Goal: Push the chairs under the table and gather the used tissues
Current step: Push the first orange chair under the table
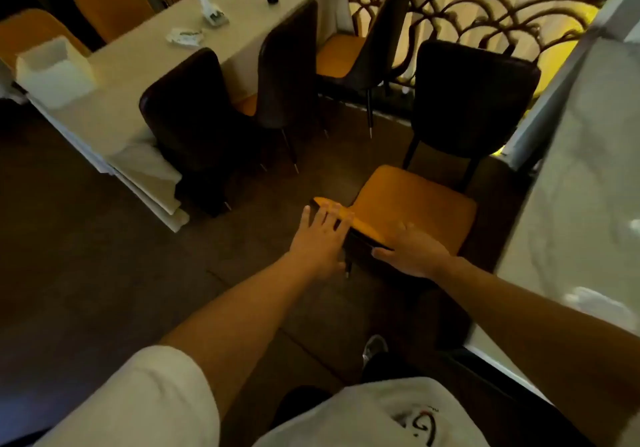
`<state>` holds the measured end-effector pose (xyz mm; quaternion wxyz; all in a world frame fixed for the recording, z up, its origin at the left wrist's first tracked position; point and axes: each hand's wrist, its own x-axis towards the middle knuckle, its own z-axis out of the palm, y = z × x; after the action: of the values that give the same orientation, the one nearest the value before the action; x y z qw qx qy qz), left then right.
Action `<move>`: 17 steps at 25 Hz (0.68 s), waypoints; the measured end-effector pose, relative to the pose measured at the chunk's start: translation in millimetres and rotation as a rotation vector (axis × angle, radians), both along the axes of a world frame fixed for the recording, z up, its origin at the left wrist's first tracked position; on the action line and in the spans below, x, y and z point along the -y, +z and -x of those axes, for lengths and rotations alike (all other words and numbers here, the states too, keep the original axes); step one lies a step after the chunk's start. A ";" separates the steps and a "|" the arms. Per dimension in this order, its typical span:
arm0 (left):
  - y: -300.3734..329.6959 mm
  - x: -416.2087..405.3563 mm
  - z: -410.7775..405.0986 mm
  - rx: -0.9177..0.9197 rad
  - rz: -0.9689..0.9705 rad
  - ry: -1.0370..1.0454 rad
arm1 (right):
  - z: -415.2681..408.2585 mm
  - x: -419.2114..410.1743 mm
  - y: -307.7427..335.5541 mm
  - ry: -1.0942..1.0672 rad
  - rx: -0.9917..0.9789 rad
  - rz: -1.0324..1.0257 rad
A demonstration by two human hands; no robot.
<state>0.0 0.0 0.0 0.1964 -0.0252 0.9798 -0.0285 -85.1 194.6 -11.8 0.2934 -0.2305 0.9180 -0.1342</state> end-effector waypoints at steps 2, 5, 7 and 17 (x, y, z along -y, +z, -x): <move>-2.0 8.1 18.8 0.060 0.010 -0.086 | 8.8 -2.2 -8.3 0.024 0.103 -0.025; -20.1 21.8 47.5 0.137 -0.011 -0.177 | 10.0 -14.0 -17.8 0.075 0.191 -0.075; -31.3 30.9 65.8 0.169 0.006 -0.261 | 9.8 -12.0 -19.2 0.070 0.127 -0.097; -48.9 62.3 112.3 0.172 -0.264 -0.653 | -17.6 -1.0 -38.5 -0.280 -0.118 -0.227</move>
<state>-112.3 -62.3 -48.9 0.2602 0.3170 0.9113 0.0351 -67.6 195.6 -50.3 0.2416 -0.0736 0.9660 -0.0552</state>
